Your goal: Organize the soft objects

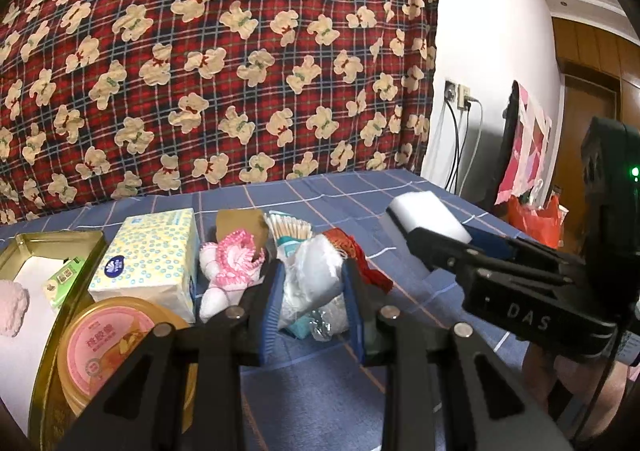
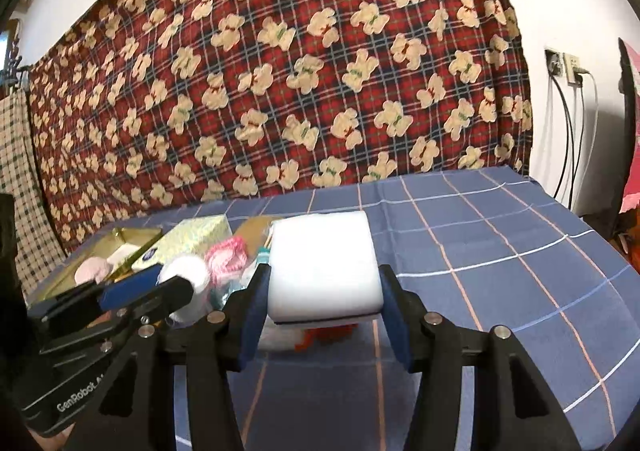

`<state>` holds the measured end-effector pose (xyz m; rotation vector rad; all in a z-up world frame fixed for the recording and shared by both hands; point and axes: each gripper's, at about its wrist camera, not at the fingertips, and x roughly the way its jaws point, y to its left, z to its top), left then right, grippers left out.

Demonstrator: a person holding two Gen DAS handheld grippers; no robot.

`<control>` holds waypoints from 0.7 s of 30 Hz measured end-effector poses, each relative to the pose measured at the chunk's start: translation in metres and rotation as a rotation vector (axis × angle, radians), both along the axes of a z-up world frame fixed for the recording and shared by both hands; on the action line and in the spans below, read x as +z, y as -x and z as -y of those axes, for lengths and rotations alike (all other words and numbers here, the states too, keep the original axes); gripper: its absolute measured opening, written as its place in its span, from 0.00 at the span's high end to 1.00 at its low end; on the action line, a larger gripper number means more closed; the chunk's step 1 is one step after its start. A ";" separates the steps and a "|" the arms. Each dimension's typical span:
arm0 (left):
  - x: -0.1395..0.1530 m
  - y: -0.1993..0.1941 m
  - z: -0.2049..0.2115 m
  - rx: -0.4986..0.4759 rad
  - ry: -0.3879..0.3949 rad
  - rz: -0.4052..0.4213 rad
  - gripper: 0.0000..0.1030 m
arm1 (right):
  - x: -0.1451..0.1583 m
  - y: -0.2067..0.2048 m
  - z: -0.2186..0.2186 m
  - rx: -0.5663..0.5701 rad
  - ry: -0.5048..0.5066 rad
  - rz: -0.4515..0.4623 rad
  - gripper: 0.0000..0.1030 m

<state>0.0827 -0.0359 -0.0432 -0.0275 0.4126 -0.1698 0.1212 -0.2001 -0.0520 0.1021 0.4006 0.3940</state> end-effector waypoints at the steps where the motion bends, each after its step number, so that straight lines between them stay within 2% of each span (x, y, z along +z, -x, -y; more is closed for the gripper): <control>1: 0.000 0.000 -0.001 0.003 0.006 0.002 0.73 | 0.001 0.000 -0.001 -0.007 -0.001 0.006 0.47; 11: 0.004 0.012 -0.008 0.025 0.027 0.072 0.73 | 0.007 0.010 -0.012 -0.042 0.006 0.097 0.47; 15: 0.007 0.012 -0.011 0.026 0.033 0.083 0.73 | 0.008 0.007 -0.019 -0.025 0.009 0.093 0.47; 21: 0.029 0.024 -0.019 0.025 0.030 0.138 0.73 | 0.017 0.004 -0.034 0.014 0.006 0.083 0.47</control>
